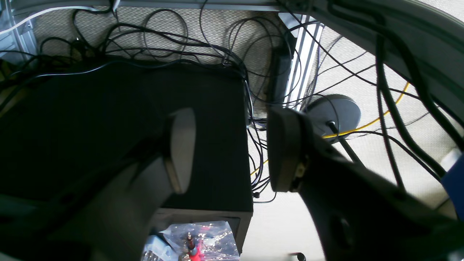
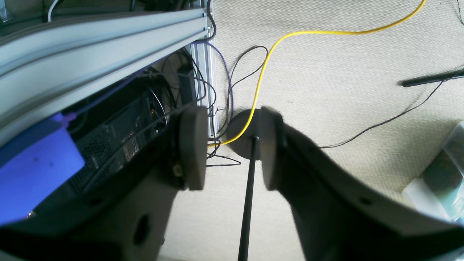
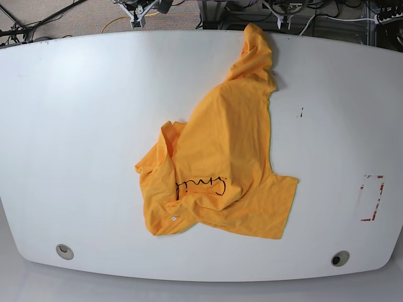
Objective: Fold the T-shirt properly
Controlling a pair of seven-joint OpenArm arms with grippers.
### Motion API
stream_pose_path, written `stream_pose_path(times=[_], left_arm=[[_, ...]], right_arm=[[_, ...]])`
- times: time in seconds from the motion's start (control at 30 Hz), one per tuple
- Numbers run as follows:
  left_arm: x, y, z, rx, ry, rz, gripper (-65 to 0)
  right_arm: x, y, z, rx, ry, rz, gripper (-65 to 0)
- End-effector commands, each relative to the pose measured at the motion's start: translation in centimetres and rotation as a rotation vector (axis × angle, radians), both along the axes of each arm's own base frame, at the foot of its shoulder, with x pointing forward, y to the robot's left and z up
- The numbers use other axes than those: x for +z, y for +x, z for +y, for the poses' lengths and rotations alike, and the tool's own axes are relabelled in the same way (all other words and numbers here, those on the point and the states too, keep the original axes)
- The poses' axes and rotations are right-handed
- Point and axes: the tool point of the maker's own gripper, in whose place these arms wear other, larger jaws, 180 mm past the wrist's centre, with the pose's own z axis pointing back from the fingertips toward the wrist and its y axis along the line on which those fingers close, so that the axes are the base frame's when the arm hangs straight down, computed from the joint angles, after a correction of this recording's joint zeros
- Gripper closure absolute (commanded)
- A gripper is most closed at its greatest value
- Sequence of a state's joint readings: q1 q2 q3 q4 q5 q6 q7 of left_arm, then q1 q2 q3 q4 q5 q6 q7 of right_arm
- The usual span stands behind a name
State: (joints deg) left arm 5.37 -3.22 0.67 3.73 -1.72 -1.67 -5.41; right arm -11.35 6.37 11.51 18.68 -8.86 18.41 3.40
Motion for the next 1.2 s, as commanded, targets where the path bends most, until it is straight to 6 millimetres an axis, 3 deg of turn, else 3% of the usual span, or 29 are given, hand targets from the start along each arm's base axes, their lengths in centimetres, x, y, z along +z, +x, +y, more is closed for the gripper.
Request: stream_pose_path(times=[0.0, 0.03, 0.1, 0.47, 0.6, 0.77, 1.17], left_arm=[[0.3, -0.8, 0.4, 0.003, 0.008, -0.039, -29.4], [0.1, -2.1, 0.3, 0.000, 0.007, 0.025, -29.2], [0.1, -2.0, 0.3, 0.000, 0.007, 0.024, -29.2], [0.1, -2.0, 0.6, 0.000, 0.012, 0.021, -29.2], [0.2, -0.2, 0.6, -0.004, 0.014, -0.051, -29.2], [0.5, -0.5, 0.4, -0.004, 0.009, -0.079, -29.2], [2.3, -4.1, 0.5, -0.031, 0.010, -0.121, -29.2]], right_arm=[[0.1, 0.1, -0.3, 0.002, -0.001, -0.010, -22.1], [0.0, 1.1, 0.6, 0.013, 0.013, -0.024, -23.0], [0.0, 2.1, 0.6, 0.011, 0.013, -0.038, -23.1], [0.1, 2.4, 0.6, 0.011, 0.012, -0.044, -22.7], [0.1, 1.9, 0.6, 0.011, 0.012, -0.038, -22.5], [0.5, 0.5, 0.1, 0.020, 0.000, -0.048, -22.4], [3.9, -2.6, 0.9, 0.064, -0.015, -0.117, -22.4]])
